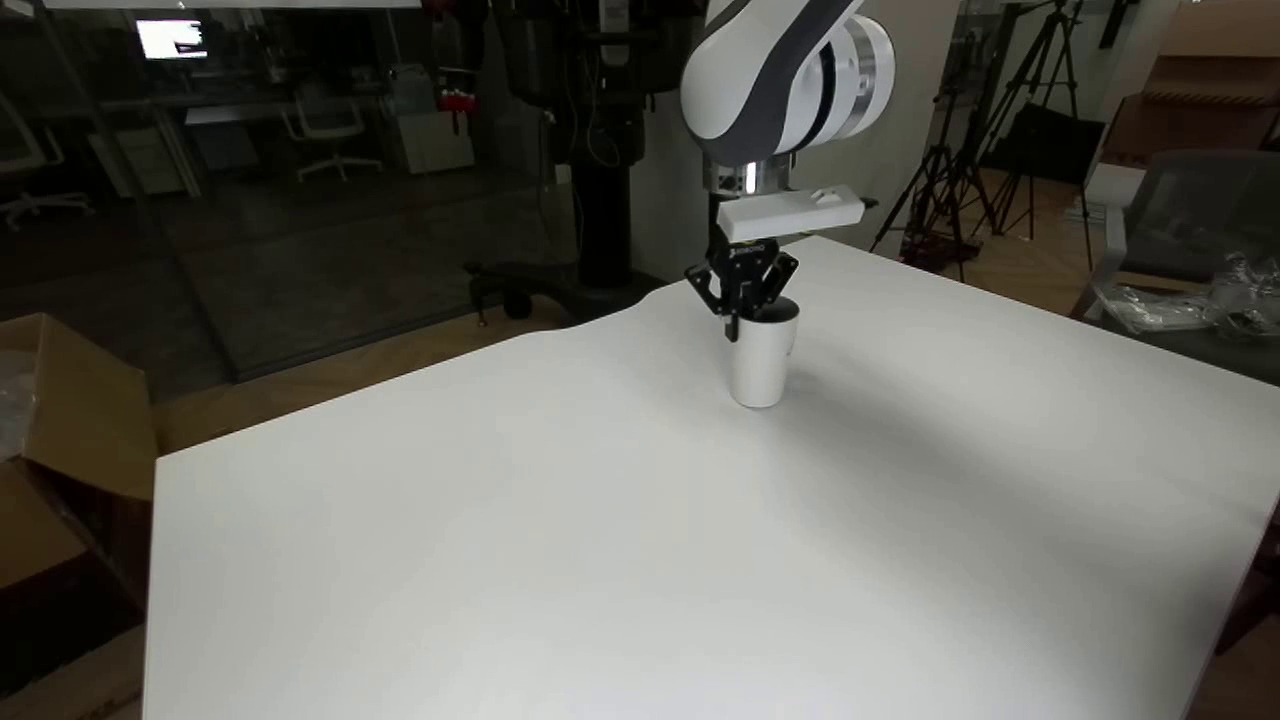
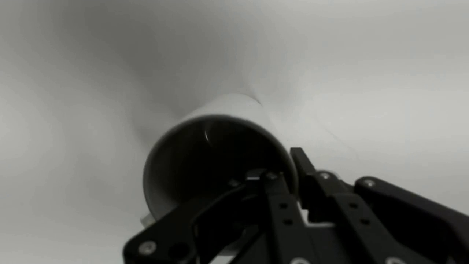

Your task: Move the cup backwards

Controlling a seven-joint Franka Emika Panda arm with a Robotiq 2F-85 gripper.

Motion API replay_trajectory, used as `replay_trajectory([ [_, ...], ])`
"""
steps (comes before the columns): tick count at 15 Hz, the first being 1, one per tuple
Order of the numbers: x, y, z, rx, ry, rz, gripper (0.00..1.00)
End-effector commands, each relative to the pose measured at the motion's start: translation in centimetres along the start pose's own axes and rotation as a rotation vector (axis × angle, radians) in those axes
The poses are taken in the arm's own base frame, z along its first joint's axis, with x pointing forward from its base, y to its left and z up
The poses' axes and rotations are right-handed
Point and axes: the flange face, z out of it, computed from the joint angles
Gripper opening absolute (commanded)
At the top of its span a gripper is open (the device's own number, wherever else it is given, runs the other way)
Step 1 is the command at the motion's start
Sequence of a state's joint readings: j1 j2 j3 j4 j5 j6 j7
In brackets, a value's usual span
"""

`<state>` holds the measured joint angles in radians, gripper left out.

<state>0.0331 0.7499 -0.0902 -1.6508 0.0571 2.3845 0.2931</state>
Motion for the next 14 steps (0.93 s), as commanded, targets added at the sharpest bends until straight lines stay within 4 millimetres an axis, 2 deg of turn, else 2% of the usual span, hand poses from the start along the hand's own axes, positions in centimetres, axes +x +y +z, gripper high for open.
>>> replay_trajectory([
  [1,0.8,-0.5,-1.2,0.003,0.02,0.028,0.48],
  [5,0.7,-0.5,-2.0,0.008,0.03,0.028,0.75],
  [8,-0.2,-0.5,-3.6,0.017,0.039,0.025,0.95],
  [10,-1.3,-0.7,-5.1,0.035,0.036,0.02,1.0],
  [12,-2.5,-1.0,-6.7,0.062,0.03,0.022,1.0],
  [13,-0.6,-1.0,-4.6,0.037,0.039,-0.005,1.0],
  [14,-0.9,-1.1,-5.2,0.041,0.04,-0.009,1.0],
])
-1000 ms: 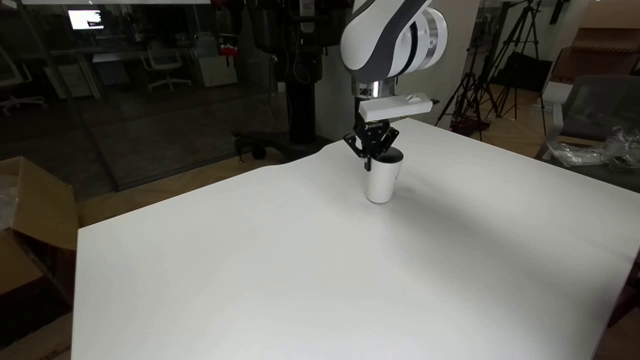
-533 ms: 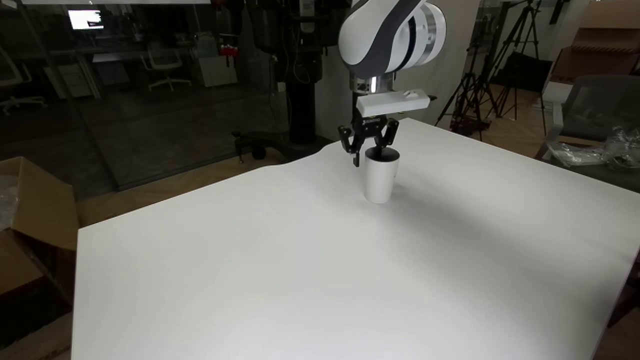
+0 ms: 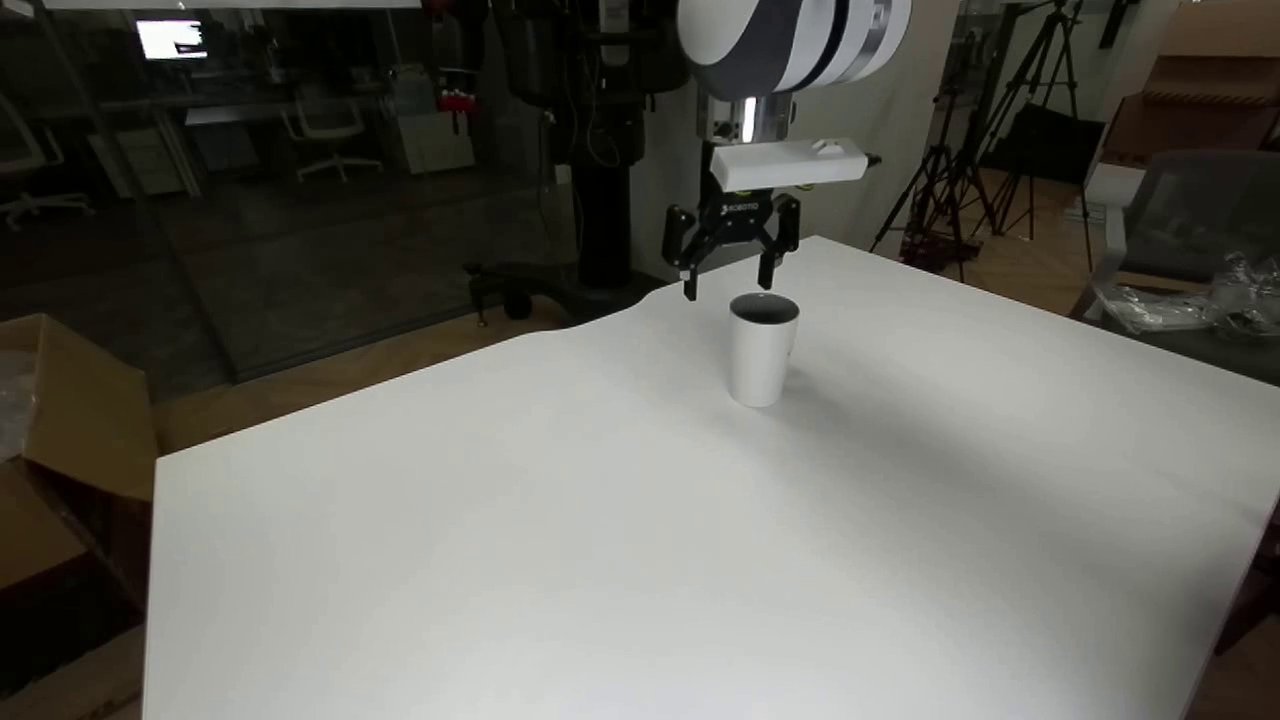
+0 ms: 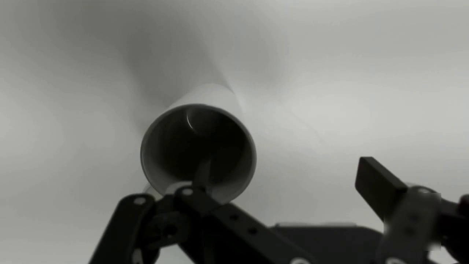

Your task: Move the cup backwards

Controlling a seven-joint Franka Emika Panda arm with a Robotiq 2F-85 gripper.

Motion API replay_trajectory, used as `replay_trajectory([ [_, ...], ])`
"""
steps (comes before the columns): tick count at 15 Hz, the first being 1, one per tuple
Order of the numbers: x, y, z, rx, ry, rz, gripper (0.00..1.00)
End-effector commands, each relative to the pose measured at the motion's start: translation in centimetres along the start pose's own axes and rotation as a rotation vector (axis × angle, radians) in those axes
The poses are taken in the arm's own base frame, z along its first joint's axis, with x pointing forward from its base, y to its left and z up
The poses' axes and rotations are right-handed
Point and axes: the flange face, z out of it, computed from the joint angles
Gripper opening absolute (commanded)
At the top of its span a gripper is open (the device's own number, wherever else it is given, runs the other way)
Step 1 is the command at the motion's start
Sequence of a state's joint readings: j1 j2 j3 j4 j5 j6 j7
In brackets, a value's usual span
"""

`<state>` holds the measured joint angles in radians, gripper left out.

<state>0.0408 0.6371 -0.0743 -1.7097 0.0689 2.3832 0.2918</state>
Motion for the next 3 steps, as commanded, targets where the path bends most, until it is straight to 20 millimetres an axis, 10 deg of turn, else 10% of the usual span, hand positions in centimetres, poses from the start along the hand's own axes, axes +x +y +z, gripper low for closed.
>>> replay_trajectory([
  [1,0.03,0.0,-0.09,0.0,0.0,-0.001,1.0],
  [3,-0.02,0.18,0.55,-0.004,-0.007,0.0,1.0],
])
